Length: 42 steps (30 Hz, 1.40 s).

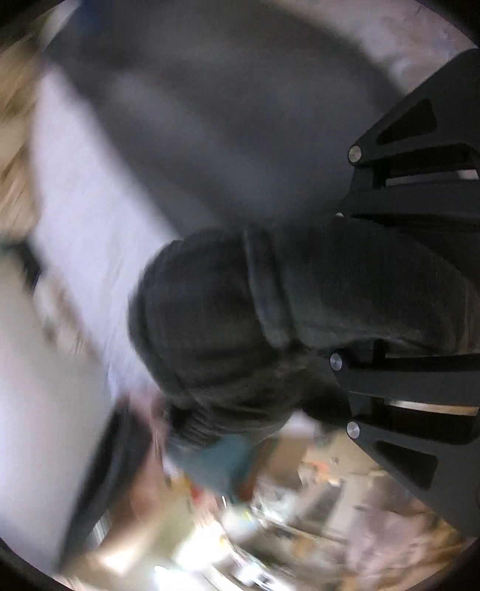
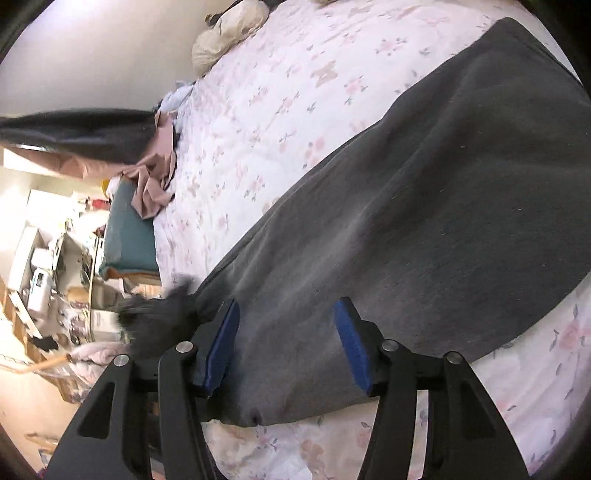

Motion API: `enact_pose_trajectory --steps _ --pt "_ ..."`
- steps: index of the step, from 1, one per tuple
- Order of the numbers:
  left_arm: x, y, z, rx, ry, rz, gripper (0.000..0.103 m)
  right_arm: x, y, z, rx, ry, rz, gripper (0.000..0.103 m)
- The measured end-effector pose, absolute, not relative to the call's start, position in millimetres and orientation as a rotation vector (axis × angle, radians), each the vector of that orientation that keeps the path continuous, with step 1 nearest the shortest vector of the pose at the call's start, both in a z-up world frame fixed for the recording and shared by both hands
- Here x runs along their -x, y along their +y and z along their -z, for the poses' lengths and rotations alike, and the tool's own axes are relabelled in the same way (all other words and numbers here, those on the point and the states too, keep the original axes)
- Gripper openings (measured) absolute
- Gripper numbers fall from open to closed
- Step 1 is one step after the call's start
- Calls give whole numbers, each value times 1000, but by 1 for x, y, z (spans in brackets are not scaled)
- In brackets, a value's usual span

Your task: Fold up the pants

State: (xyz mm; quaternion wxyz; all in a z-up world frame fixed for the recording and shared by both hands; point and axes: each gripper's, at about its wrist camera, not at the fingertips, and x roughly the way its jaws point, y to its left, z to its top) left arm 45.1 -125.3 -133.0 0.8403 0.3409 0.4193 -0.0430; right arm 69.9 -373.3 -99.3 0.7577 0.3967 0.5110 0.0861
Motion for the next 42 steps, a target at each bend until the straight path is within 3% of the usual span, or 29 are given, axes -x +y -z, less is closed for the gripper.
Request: enact_pose_trajectory --steps 3,7,11,16,22,25,31,34,38,42 --pt "-39 -144 176 -788 999 144 27 -67 -381 98 -853 1113 -159 61" --pt "-44 -133 167 -660 1004 145 34 -69 -376 96 -834 1111 -168 63" --pt "-48 -108 139 -432 1125 261 62 -70 -377 96 -815 1118 -172 65" --pt "-35 -59 85 -99 1190 407 85 -79 -360 97 -779 1138 -203 65" --pt "-54 26 54 -19 1032 166 88 -97 -305 94 -667 1161 -307 65" --pt "-73 40 98 -130 1169 -36 87 -119 -263 95 -635 1195 -459 65" --pt "-69 47 152 -72 1334 -5 89 -158 -193 115 -580 1286 -604 61" --pt "-80 66 166 81 1419 -7 97 -179 -179 136 -573 1311 -577 61" --pt "-79 70 166 78 1408 -8 100 -211 -183 183 -624 1378 -431 38" --pt "-73 56 158 -52 1355 -22 100 -217 -173 176 -534 1378 -415 37"
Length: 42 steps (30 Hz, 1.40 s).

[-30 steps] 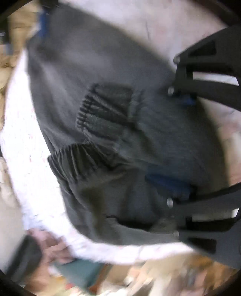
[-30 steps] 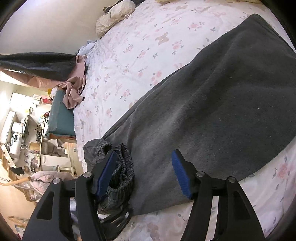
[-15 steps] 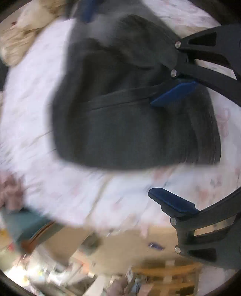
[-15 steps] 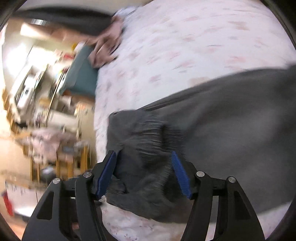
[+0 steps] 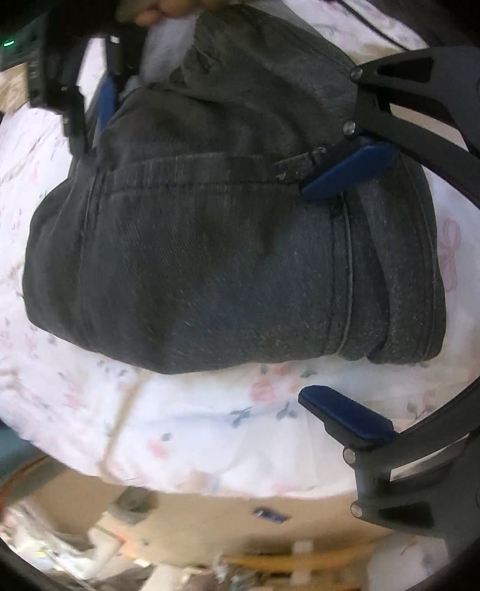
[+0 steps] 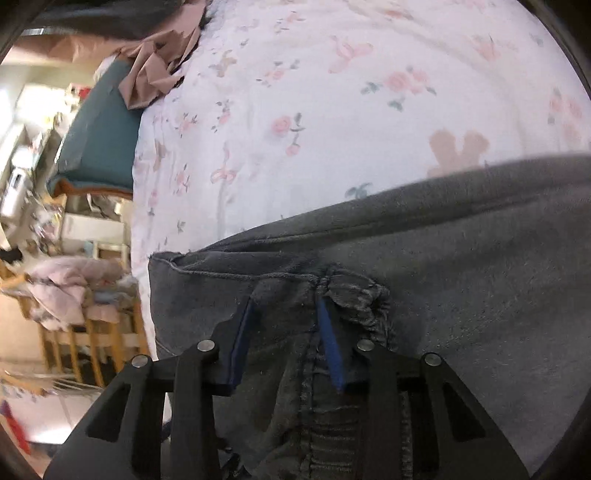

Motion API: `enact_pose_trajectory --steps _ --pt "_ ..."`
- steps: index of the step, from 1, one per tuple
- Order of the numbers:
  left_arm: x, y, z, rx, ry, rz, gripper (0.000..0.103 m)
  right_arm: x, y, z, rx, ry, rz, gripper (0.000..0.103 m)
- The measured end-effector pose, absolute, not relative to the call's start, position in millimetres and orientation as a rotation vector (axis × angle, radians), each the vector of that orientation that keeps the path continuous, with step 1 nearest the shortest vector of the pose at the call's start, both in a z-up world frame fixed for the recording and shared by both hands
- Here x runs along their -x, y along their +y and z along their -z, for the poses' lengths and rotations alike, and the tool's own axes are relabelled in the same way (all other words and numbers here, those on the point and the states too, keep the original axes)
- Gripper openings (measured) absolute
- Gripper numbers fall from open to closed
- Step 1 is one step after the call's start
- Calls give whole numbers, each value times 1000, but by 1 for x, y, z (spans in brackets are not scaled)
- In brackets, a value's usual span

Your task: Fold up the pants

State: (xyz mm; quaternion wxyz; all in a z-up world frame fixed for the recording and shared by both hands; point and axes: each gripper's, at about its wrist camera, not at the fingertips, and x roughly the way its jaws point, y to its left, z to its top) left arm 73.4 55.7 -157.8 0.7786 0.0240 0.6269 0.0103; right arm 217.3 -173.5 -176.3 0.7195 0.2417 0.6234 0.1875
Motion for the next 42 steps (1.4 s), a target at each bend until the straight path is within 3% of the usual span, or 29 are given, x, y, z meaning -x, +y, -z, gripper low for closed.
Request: enact_pose_trajectory --steps 8,15,18,22,26,30,35,42 --pt "-76 45 152 -70 1349 -56 99 -139 -183 108 -357 1344 -506 39" --pt "-71 21 145 -93 1336 -52 99 -96 -190 169 -237 1483 -378 36" --pt "-68 18 137 -109 1311 -55 99 -96 -195 165 -253 1470 -381 36" --pt "-59 14 105 -81 1197 -39 99 -91 -233 130 -431 1368 -426 40" --pt "-59 -6 88 -75 1095 -4 99 -68 -323 103 -664 1193 -256 63" --pt "-70 -29 100 -95 1123 22 99 -30 -423 109 -912 1074 14 73" --pt "-71 -27 136 -60 1271 3 99 14 -533 132 -1098 989 393 74" --pt "-69 -27 138 -83 1249 -7 100 13 -591 158 -1153 907 682 76"
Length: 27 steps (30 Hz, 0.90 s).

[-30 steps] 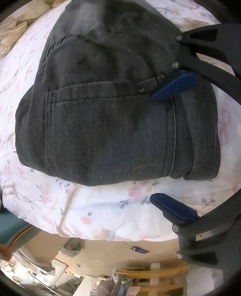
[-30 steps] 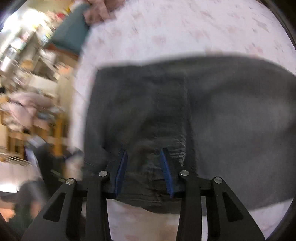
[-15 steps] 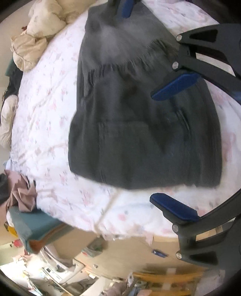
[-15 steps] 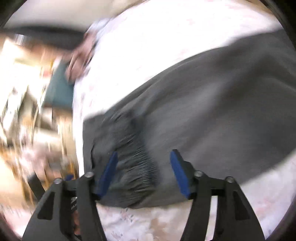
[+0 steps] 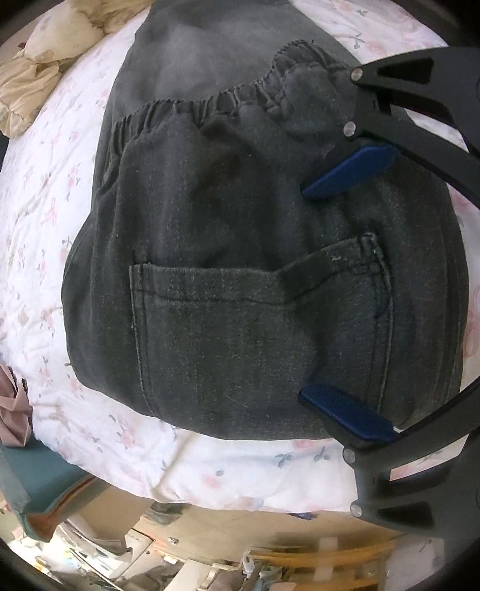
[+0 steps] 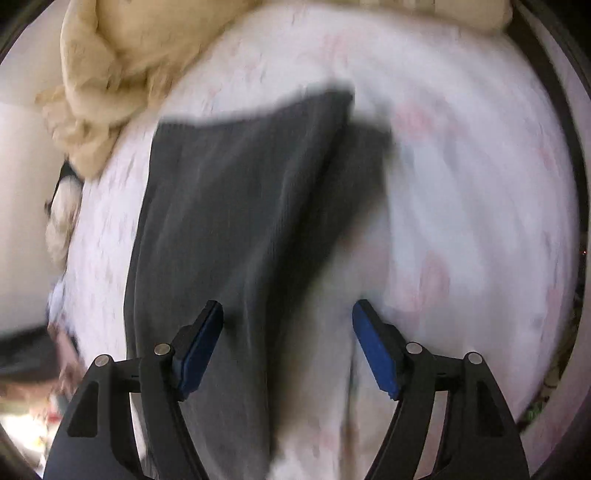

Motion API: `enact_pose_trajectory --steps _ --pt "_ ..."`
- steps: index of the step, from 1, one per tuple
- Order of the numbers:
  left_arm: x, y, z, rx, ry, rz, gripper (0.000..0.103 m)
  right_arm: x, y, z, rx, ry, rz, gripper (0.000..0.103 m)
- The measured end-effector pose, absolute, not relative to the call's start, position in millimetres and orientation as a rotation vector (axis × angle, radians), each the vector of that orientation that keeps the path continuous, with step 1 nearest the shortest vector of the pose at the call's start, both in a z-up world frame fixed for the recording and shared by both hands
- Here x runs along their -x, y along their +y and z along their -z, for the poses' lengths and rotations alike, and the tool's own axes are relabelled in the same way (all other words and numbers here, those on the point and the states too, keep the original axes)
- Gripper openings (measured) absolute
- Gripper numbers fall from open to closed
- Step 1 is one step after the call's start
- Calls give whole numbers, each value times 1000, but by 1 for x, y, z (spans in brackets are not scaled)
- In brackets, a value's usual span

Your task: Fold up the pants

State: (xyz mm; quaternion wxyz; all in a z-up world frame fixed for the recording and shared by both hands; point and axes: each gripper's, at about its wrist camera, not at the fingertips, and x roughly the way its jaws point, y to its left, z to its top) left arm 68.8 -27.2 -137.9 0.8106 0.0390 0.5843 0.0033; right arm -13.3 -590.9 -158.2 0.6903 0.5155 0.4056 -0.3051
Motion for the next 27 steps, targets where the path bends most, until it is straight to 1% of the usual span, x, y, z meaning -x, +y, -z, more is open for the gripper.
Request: enact_pose_trajectory --steps 4,7,9,10,11,12,14,18,21,24,27 --pt "-70 -26 140 -83 1239 2 100 -3 -618 163 -1160 849 755 75" --pt "-71 -25 143 -101 1230 17 100 -6 -634 160 -1147 800 791 67" --pt "-73 -29 144 -117 1235 20 100 -6 -636 158 -1125 792 813 53" --pt "-74 -27 145 -118 1239 18 100 -6 -634 158 -1120 787 822 49" --pt "-76 -30 144 -117 1244 15 100 -4 -631 158 -1114 779 822 38" --pt "-77 -30 144 -115 1245 13 100 -3 -630 155 -1106 769 810 24" --pt "-77 -30 145 -119 1244 12 100 -5 -626 146 -1055 751 788 16" --pt "-82 -30 146 -120 1248 1 100 -20 -611 115 -939 701 689 10" --pt "-83 -33 146 -125 1246 -5 100 -37 -582 80 -812 659 532 9" --pt "-84 -34 146 -124 1247 -4 100 -54 -537 44 -664 625 319 9" --pt "-84 -35 146 -123 1245 -7 100 -66 -473 19 -495 653 95 8"
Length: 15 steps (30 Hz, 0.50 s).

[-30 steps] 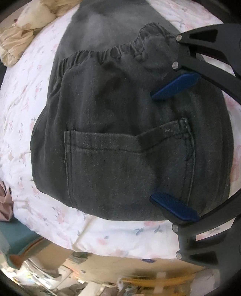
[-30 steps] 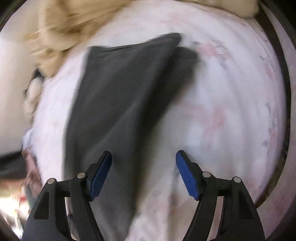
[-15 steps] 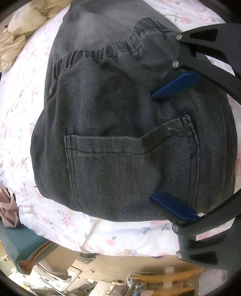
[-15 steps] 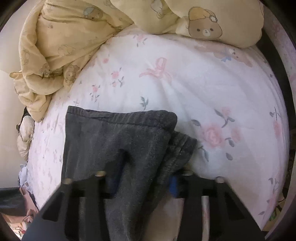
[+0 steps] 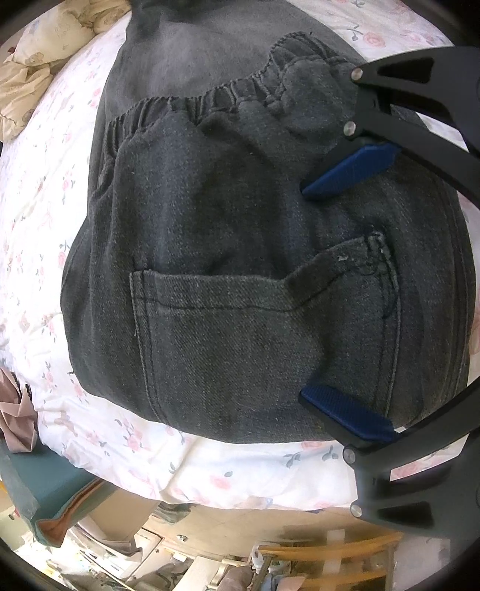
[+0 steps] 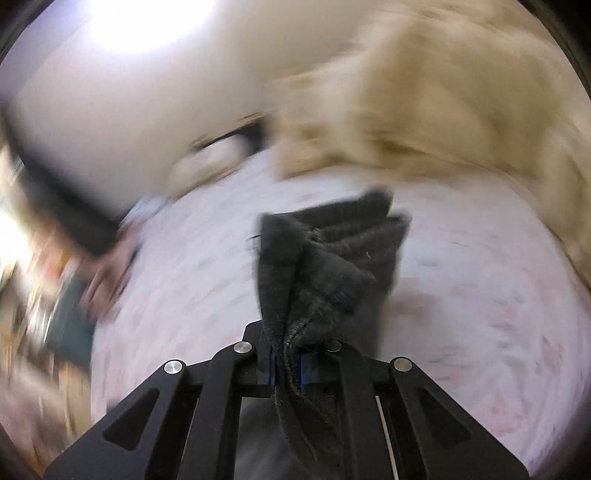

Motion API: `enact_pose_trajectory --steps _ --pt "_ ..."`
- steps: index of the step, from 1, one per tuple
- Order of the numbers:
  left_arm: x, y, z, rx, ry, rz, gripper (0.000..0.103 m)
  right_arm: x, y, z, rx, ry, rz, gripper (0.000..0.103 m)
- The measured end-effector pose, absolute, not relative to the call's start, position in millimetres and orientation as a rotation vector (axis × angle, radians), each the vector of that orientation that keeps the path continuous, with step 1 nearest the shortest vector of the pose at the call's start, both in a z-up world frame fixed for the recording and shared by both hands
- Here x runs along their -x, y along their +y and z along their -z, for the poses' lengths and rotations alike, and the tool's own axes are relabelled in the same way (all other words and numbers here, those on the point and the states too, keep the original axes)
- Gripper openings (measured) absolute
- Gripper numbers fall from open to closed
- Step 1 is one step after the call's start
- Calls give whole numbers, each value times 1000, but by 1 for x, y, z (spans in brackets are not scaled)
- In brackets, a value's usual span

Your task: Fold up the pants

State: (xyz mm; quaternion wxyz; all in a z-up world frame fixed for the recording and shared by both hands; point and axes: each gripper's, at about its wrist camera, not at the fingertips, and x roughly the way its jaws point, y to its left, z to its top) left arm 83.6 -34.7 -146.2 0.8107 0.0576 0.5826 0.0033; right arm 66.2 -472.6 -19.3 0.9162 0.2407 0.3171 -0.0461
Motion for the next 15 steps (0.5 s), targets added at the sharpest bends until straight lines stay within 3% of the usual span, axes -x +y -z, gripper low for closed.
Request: enact_pose_trajectory --steps 5,11,15 --pt "-85 -37 147 -121 1248 -15 100 -64 -359 38 -376 780 -201 8" --pt "-83 -36 146 -122 1249 -6 100 -41 -246 137 -117 1132 -485 9" --pt "-82 -37 145 -125 1252 -1 99 -41 -244 152 -81 1144 -465 12"
